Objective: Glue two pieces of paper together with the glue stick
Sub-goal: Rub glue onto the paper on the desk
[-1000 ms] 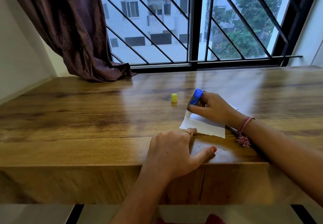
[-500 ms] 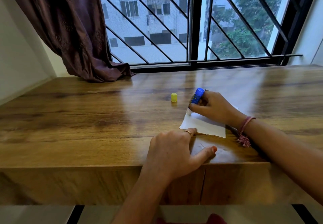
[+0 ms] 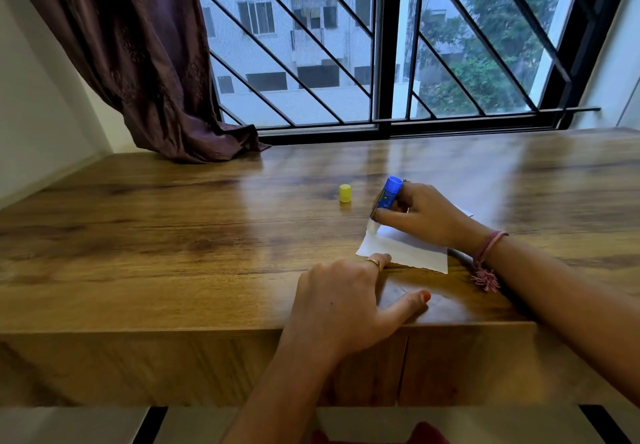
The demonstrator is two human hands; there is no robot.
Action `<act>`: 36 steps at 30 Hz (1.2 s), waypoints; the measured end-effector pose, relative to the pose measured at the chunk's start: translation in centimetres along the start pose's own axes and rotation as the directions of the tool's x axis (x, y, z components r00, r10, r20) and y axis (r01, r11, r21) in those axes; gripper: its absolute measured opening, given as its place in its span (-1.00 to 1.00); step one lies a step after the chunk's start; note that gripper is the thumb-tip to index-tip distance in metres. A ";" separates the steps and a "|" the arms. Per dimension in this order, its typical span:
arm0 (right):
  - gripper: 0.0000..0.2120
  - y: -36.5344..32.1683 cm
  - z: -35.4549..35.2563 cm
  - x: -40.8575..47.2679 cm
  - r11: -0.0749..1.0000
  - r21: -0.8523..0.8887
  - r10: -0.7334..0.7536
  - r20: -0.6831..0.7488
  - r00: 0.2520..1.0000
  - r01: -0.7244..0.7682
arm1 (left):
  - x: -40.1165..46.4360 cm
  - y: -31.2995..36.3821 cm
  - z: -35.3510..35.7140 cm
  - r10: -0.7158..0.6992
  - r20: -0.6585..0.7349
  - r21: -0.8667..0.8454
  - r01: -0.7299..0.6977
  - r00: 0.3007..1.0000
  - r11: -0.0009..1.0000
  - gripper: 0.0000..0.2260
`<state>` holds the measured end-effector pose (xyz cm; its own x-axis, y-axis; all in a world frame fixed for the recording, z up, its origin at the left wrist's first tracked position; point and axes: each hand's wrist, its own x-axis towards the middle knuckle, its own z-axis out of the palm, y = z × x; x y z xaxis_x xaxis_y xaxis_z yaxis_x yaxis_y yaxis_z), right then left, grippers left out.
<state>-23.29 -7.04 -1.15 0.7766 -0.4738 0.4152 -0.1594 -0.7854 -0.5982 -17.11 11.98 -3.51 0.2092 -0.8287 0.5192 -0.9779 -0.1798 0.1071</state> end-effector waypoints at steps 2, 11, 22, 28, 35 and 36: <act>-0.82 0.0 0.1 -0.1 0.999 0.029 -0.018 0.053 0.998 0.017 | 0.0 0.0 0.1 0.002 0.010 0.005 -0.002 1.000 1.000 -0.26; -0.77 0.1 0.2 -0.2 0.997 0.079 -0.030 0.065 0.997 0.024 | 0.1 -0.1 0.1 -0.029 0.040 0.015 0.029 0.999 0.999 -0.26; -0.91 -0.3 -2.5 -0.7 0.844 0.527 0.134 -0.022 0.991 -0.102 | 0.1 -0.1 0.0 -0.042 0.033 -0.014 0.043 0.999 0.999 -0.30; -0.92 0.5 -3.7 -3.4 0.943 0.307 0.124 0.042 0.991 -0.131 | 0.1 -0.1 0.0 -0.064 0.031 0.022 0.063 0.997 0.998 -0.33; -0.78 -0.4 -4.1 -7.2 0.999 -0.033 -0.001 0.055 0.998 0.002 | 0.5 -0.3 0.6 -0.107 0.029 0.013 0.106 0.994 0.994 -0.41; -0.82 -0.6 -4.0 -7.3 0.997 -0.070 -0.014 0.051 0.999 0.017 | 0.7 -0.3 0.6 -0.123 0.038 0.009 0.123 0.992 0.992 -0.43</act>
<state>-31.35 -4.73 -1.08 0.8088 -0.4420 0.3878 -0.1881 -0.8193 -0.5416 -16.65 11.16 -3.75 0.3279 -0.8200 0.4692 -0.9447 -0.2847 0.1626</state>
